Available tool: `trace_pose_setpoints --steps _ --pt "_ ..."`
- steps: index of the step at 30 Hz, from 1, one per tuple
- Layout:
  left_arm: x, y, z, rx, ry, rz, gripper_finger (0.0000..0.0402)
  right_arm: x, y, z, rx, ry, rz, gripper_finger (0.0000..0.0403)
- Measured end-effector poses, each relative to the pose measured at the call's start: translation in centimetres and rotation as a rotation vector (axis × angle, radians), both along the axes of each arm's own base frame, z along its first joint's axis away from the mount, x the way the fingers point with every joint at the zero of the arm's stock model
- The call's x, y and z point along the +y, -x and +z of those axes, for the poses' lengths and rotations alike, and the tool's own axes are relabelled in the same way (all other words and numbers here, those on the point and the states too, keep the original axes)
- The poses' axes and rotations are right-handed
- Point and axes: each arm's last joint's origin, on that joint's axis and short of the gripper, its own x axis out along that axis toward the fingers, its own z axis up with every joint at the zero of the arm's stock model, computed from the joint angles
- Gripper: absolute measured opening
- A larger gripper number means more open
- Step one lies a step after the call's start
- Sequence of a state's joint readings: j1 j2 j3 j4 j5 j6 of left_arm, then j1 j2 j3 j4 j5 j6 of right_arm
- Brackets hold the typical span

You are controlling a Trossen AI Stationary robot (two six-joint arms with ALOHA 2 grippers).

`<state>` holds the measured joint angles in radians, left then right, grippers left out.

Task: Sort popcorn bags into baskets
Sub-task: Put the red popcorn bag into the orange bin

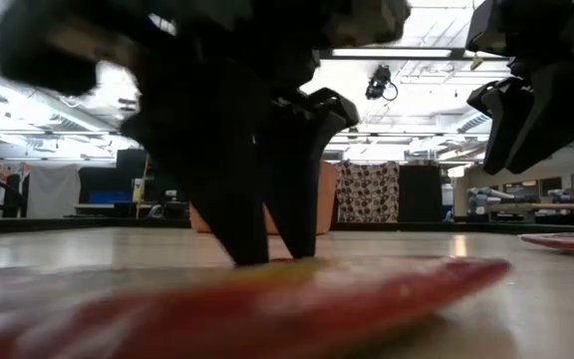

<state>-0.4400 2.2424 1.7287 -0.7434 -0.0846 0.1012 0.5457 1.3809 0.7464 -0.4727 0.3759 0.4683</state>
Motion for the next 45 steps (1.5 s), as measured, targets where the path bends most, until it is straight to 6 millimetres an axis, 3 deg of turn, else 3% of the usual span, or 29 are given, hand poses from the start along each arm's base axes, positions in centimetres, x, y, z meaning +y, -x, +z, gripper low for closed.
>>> trace_pose_setpoints --steps 4,10,13,18,25,29,32,36,39,45 --pt "2.4 0.0 -0.2 0.050 -0.129 0.113 0.0189 0.0 0.0 0.0 -0.002 -0.001 0.000 0.0150" --pt "8.1 0.4 0.2 0.113 -0.431 0.373 0.0189 0.0 0.0 0.0 -0.002 -0.002 0.000 0.0150" --pt "9.8 0.3 1.6 0.102 -0.406 0.432 0.0189 0.0 0.0 0.0 0.002 -0.001 0.001 0.0150" --pt "8.3 0.1 3.7 0.054 -0.195 0.311 0.0189 -0.1 0.1 -0.1 0.014 0.005 0.000 0.0150" --pt "2.7 0.1 4.6 -0.034 0.103 -0.038 0.0189 -0.2 0.3 -0.2 0.036 0.020 0.000 0.0150" --pt "0.1 0.3 4.3 -0.068 0.179 -0.124 0.0181 -0.2 0.4 -0.2 0.047 0.025 -0.004 0.0150" --pt "-0.8 0.2 2.7 -0.037 0.197 -0.145 0.0171 -0.2 0.4 -0.2 0.045 0.024 -0.004 0.0150" --pt "-1.2 0.3 0.2 0.042 0.176 -0.136 0.0161 -0.2 0.4 -0.2 0.041 0.027 -0.005 0.0150" --pt "-0.8 0.3 -0.3 0.060 0.102 -0.079 0.0156 -0.2 0.4 -0.2 0.041 0.028 -0.003 0.0150" --pt "2.3 0.2 -0.4 0.078 -0.131 0.111 0.0155 -0.2 0.3 -0.1 0.029 0.034 -0.007 0.0150"
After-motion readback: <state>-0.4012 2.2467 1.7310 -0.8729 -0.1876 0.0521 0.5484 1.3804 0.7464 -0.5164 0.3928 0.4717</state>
